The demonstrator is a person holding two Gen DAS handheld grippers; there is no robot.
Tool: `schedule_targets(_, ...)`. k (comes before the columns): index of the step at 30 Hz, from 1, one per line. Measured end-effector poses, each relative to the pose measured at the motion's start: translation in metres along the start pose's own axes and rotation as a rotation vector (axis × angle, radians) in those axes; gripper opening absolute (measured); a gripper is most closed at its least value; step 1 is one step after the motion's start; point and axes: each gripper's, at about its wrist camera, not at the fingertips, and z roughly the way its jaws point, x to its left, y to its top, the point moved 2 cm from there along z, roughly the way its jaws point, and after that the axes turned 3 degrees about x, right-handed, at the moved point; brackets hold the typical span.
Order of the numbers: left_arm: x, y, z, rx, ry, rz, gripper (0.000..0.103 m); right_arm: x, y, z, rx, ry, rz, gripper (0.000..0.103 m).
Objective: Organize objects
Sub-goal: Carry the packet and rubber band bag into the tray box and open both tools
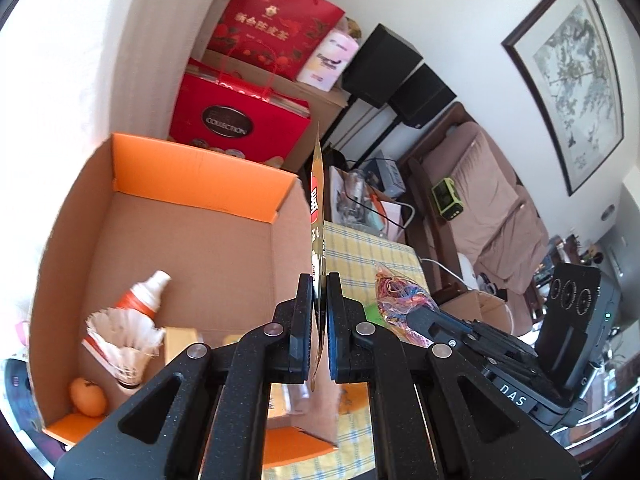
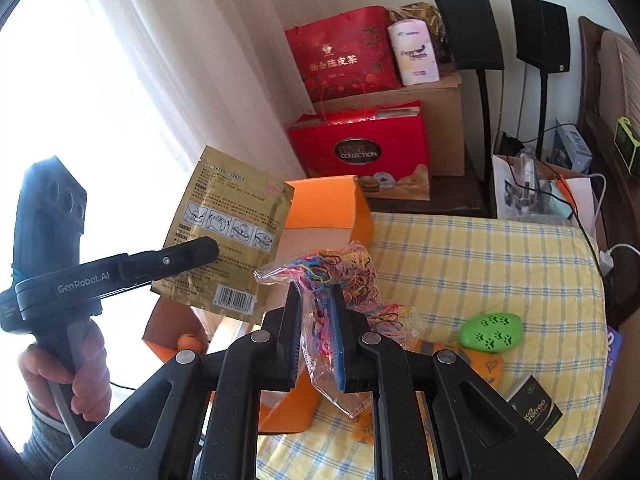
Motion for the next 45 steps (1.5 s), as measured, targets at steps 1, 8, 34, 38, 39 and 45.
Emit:
schedule_targets(1,0.004,0.002,0.0,0.001,0.01,-0.001,0.006,0.006,0.002,0.005,0.005,0.002,-0.009,0.012)
schedule_targets(8,0.032,0.015,0.001,0.009,0.084,0.002,0.006,0.028,0.014,0.041,0.045,0.025,-0.04,0.012)
schedule_targets(34,0.084,0.041,0.054,0.098,0.332,0.079,0.006,0.034,0.036,0.147,0.18,-0.103,-0.108,0.042)
schedule_targets(38,0.079,0.04,0.067,0.114,0.377,0.113,0.006,0.03,0.034,0.13,0.149,-0.101,-0.102,0.043)
schedule_targets(39,0.078,0.04,0.069,0.117,0.38,0.113,0.006,0.029,0.033,0.125,0.138,-0.099,-0.097,0.043)
schedule_targets(45,0.063,0.033,0.092,0.14,0.424,0.157,0.006,0.016,0.026,0.087,0.084,-0.07,-0.052,0.046)
